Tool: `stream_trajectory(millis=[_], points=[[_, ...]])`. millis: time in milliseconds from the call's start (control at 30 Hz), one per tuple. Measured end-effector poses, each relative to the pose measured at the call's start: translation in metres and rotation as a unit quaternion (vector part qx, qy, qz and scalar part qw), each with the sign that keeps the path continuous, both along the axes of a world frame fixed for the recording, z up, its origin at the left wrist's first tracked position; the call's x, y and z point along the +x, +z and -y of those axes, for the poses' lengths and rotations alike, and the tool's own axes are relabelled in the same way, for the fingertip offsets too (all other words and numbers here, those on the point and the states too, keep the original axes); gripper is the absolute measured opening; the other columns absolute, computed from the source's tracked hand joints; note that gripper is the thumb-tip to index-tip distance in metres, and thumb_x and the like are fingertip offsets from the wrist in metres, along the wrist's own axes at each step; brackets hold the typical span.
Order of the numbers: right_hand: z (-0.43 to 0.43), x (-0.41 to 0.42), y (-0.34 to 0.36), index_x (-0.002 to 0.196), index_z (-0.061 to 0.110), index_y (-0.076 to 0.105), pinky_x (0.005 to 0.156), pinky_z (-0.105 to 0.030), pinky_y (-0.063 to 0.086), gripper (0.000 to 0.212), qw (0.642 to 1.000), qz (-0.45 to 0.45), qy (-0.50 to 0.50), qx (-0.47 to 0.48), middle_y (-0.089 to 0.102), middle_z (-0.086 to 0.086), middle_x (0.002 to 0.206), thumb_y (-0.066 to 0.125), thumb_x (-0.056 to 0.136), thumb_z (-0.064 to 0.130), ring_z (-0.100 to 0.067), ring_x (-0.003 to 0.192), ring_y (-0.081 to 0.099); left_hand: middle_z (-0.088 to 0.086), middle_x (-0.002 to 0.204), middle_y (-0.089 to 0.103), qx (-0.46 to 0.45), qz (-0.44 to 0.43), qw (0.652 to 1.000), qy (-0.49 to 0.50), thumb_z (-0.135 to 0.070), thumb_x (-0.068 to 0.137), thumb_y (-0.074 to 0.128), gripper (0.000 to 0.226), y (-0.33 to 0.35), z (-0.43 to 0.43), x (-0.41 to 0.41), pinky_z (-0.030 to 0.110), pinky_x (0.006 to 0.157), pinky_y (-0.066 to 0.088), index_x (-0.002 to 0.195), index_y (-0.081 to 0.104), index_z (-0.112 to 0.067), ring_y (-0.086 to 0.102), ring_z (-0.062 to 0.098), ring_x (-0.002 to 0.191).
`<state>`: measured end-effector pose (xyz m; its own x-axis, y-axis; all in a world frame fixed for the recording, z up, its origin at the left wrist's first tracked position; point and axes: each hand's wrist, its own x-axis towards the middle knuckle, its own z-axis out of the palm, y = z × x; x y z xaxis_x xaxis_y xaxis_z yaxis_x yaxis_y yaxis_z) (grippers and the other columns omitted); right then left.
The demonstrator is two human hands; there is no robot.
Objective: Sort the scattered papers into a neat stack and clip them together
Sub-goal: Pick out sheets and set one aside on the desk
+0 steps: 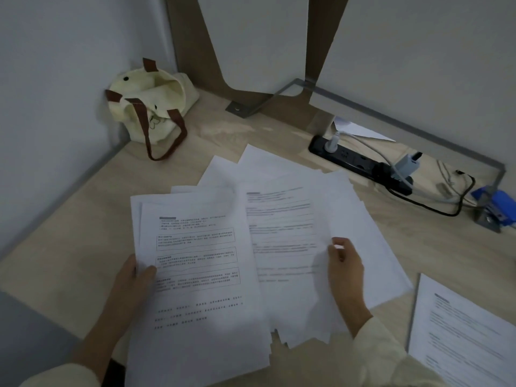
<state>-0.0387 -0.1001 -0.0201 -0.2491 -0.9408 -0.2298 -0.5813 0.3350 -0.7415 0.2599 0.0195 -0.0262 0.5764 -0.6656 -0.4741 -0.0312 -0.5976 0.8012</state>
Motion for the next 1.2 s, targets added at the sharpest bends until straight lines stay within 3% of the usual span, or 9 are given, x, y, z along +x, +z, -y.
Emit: stream_trajectory(millis=[167,300,467,600,800,867,1000,1100,1200], points=[[0.015,-0.056,0.031,0.097,0.016,0.058,0.065,-0.026,0.041,0.015,0.992,0.057,-0.101,-0.045,0.06,-0.004,0.084,0.044,0.091,0.011,-0.019,0.077,0.053,0.008,0.107,0.057,0.0,-0.011,1.0,-0.021,0.003,0.087,0.044,0.032,0.006,0.005,-0.006,0.036,0.085,0.037,0.117,0.053,-0.004,0.051,0.022,0.098],[0.019,-0.095,0.053,0.099,0.016,0.06,0.08,-0.034,0.046,0.015,0.968,0.173,-0.179,-0.033,0.061,-0.007,0.099,0.048,0.091,0.013,-0.022,0.087,0.057,0.01,0.116,0.06,-0.009,-0.037,0.998,-0.058,0.001,0.087,0.046,0.034,0.01,0.016,-0.02,0.035,0.088,0.039,0.12,0.054,-0.008,0.054,0.026,0.107],[-0.001,-0.114,0.062,0.096,0.014,0.062,0.068,-0.028,0.047,0.014,0.967,0.224,-0.117,0.027,0.063,-0.003,0.089,0.048,0.093,0.014,-0.017,0.077,0.058,-0.002,0.123,0.048,-0.02,-0.108,0.989,-0.102,-0.004,0.09,0.047,0.037,0.018,0.039,-0.059,0.034,0.091,0.036,0.126,0.044,-0.011,0.046,0.018,0.11],[-0.024,-0.104,0.036,0.092,0.019,0.063,0.066,-0.029,0.043,0.012,0.98,0.169,-0.085,0.067,0.063,-0.006,0.087,0.051,0.092,0.015,-0.021,0.079,0.056,0.0,0.112,0.063,0.0,-0.157,0.974,-0.162,-0.001,0.09,0.046,0.038,0.009,0.05,-0.082,0.029,0.075,0.047,0.123,0.051,-0.018,0.057,0.024,0.107],[-0.052,-0.066,-0.008,0.094,0.017,0.056,0.071,-0.027,0.042,0.014,0.987,0.102,-0.045,0.113,0.06,-0.003,0.076,0.044,0.092,0.009,-0.024,0.077,0.056,0.01,0.126,0.057,0.044,-0.223,0.968,-0.106,-0.027,0.094,0.047,0.03,-0.001,0.062,-0.108,0.036,0.089,0.046,0.12,0.055,-0.015,0.058,0.026,0.1],[-0.056,-0.055,-0.018,0.098,0.017,0.053,0.074,-0.026,0.04,0.014,0.987,0.089,-0.02,0.131,0.061,-0.006,0.084,0.042,0.093,0.009,-0.025,0.084,0.056,0.014,0.119,0.062,0.068,-0.209,0.97,-0.105,-0.035,0.091,0.051,0.026,-0.001,0.064,-0.116,0.032,0.074,0.048,0.101,0.063,-0.014,0.059,0.021,0.082],[-0.058,-0.044,-0.021,0.096,0.007,0.055,0.059,-0.023,0.036,0.016,0.984,0.058,0.052,0.161,0.056,-0.004,0.081,0.04,0.092,0.006,-0.02,0.075,0.051,0.0,0.105,0.064,0.045,-0.131,0.973,-0.184,-0.033,0.088,0.058,0.033,-0.002,0.056,-0.125,0.033,0.083,0.051,0.118,0.055,-0.02,0.061,0.017,0.093],[-0.057,-0.052,-0.02,0.083,0.015,0.052,0.053,-0.018,0.033,0.02,0.986,0.042,0.044,0.154,0.053,-0.001,0.071,0.037,0.091,0.004,-0.013,0.062,0.047,0.001,0.083,0.063,0.015,-0.193,0.974,-0.121,-0.034,0.094,0.044,0.023,0.01,0.061,-0.131,0.022,0.059,0.053,0.09,0.061,-0.02,0.062,0.014,0.071],[-0.056,-0.058,-0.02,0.092,0.012,0.056,0.06,-0.025,0.041,0.02,0.989,0.03,0.038,0.142,0.06,-0.006,0.077,0.037,0.092,0.005,-0.018,0.067,0.054,-0.001,0.109,0.06,-0.002,-0.19,0.971,-0.144,-0.031,0.095,0.043,0.023,0.015,0.06,-0.135,0.033,0.086,0.051,0.117,0.049,-0.025,0.058,0.018,0.094]])
